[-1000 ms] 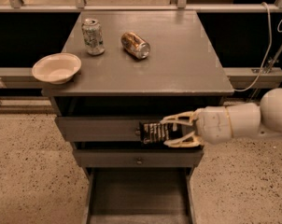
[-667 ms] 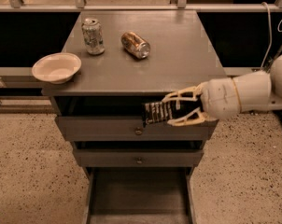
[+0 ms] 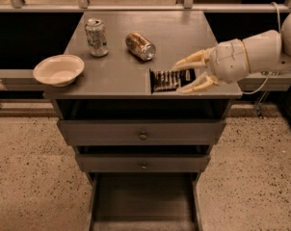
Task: Pick rxbar chocolate from bottom drawer and place on counter
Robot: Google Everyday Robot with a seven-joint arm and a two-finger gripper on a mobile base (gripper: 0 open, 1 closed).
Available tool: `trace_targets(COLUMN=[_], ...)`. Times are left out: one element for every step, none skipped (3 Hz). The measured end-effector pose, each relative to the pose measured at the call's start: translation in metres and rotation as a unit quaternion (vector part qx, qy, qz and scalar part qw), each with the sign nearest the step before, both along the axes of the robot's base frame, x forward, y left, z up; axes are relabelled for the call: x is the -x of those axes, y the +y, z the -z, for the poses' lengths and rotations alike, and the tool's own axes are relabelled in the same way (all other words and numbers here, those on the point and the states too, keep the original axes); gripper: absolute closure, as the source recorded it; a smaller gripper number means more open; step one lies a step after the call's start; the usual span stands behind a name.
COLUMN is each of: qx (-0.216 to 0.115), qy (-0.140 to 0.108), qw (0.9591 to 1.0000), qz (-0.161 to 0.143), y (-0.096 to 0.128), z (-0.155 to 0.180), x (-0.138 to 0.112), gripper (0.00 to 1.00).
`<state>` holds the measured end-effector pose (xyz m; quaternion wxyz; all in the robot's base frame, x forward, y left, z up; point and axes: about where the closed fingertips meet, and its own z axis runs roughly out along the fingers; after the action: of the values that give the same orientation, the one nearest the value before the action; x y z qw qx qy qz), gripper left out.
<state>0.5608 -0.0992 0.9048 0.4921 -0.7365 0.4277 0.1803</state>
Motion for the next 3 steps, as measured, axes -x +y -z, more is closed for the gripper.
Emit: trace_targets(qx=[-0.031, -0.089, -0.115], qy=[0.069, 0.130, 0.153], qw=[0.9941, 0.9748, 0.9630], qz=[0.078, 0.158, 0.190], y=[-0.026, -0.051, -0.060], z=[0.010, 0.025, 0.031], x=[-0.046, -0.093, -0.114], gripper=[1.00, 0.97, 0.74])
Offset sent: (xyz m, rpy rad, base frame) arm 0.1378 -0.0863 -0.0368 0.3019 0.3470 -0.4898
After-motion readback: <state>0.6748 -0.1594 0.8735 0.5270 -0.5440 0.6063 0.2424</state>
